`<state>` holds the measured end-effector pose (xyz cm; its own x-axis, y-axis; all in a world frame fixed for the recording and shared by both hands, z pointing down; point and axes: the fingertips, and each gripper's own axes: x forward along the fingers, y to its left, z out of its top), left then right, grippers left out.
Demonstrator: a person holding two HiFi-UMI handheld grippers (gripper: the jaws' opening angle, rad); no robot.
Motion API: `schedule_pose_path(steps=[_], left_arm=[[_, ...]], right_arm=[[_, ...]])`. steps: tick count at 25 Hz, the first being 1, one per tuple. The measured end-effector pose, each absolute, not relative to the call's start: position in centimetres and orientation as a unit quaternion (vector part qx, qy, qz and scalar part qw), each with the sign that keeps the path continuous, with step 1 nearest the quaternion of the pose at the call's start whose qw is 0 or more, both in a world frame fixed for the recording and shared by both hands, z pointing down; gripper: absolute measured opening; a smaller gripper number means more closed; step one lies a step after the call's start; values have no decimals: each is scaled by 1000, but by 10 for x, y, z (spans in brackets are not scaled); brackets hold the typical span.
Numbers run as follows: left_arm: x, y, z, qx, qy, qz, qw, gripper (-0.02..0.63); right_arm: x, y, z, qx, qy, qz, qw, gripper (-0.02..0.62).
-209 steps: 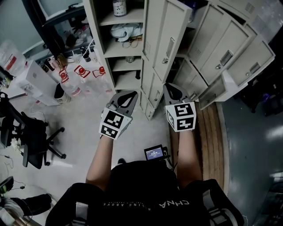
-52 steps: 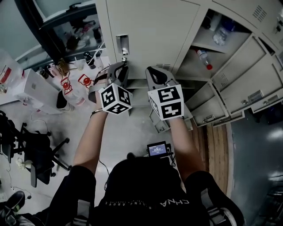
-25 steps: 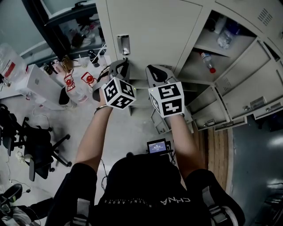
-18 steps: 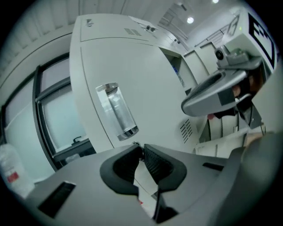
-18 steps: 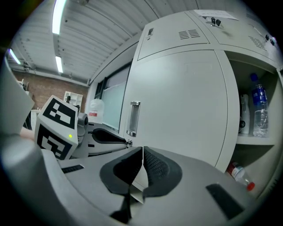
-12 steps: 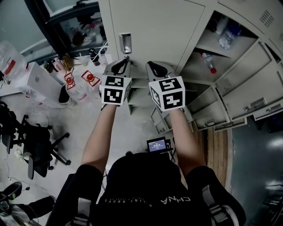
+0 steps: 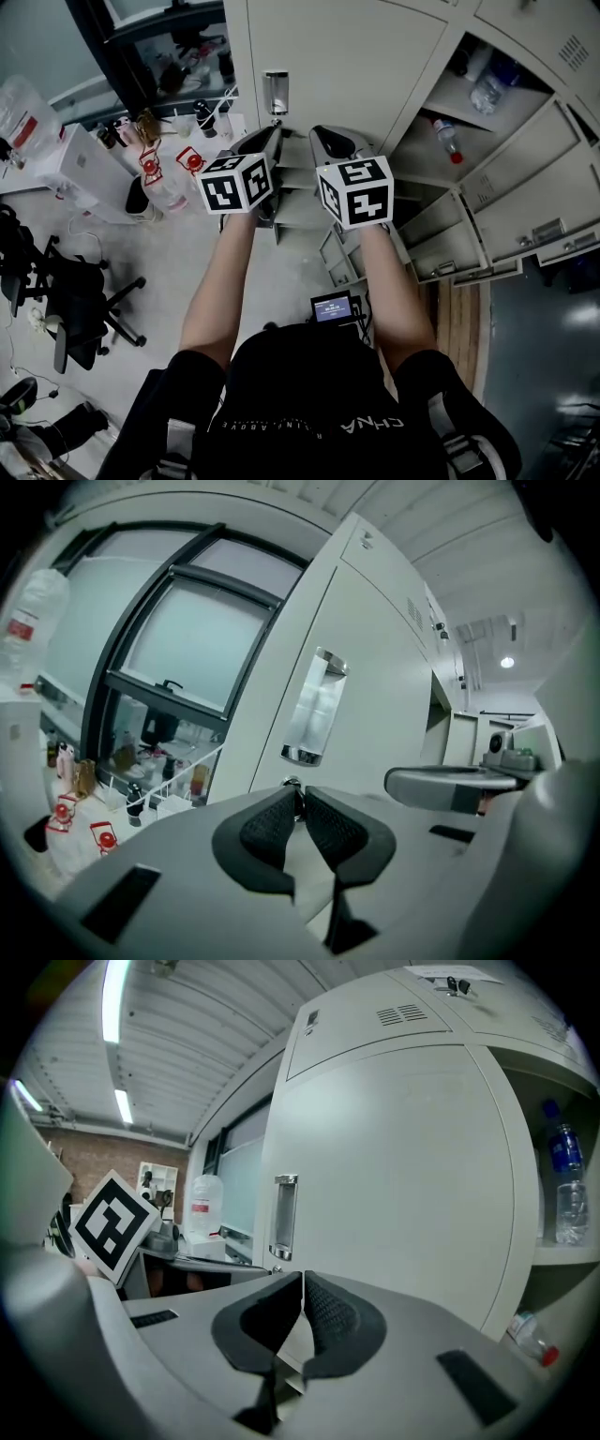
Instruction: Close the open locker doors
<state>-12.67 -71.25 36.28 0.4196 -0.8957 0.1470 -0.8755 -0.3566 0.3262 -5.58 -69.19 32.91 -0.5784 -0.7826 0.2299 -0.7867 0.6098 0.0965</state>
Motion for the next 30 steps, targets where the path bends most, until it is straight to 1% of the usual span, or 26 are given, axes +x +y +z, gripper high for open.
schedule_pose_path(steps=[5, 12, 14, 16, 19, 21, 22, 23, 24, 26, 30], left_arm=[[-126, -714, 362, 822, -533, -40, 195, 48], [-122, -712, 362, 835, -518, -22, 181, 49], [-119, -707, 363, 847, -501, -14, 180, 70], [-119, -699, 364, 858, -482, -7, 180, 130], [-125, -686, 366, 865, -474, 19, 165, 138], [-129, -675, 363, 873, -466, 29, 140, 138], [-128, -666, 357, 884, -450, 23, 124, 128], [-126, -656, 350, 898, -427, 7, 110, 34], [-123, -646, 341, 910, -403, -14, 99, 20], [-123, -632, 328, 919, -384, -36, 79, 20], [-127, -613, 320, 924, -379, -26, 39, 20]], right_arm=[[-57, -695, 328, 439, -890, 10, 124, 34], [-58, -697, 331, 436, -891, 13, 126, 34], [-59, -697, 331, 436, -891, 15, 126, 34], [-59, -698, 331, 436, -891, 17, 125, 34], [-60, -699, 330, 439, -890, 21, 123, 34], [-60, -698, 330, 441, -889, 23, 121, 34], [-60, -696, 330, 443, -888, 22, 121, 34], [-61, -695, 330, 445, -887, 19, 121, 34], [-61, -692, 330, 447, -886, 15, 122, 34], [-62, -687, 329, 451, -884, 7, 123, 34], [-65, -669, 324, 463, -879, 3, 116, 34]])
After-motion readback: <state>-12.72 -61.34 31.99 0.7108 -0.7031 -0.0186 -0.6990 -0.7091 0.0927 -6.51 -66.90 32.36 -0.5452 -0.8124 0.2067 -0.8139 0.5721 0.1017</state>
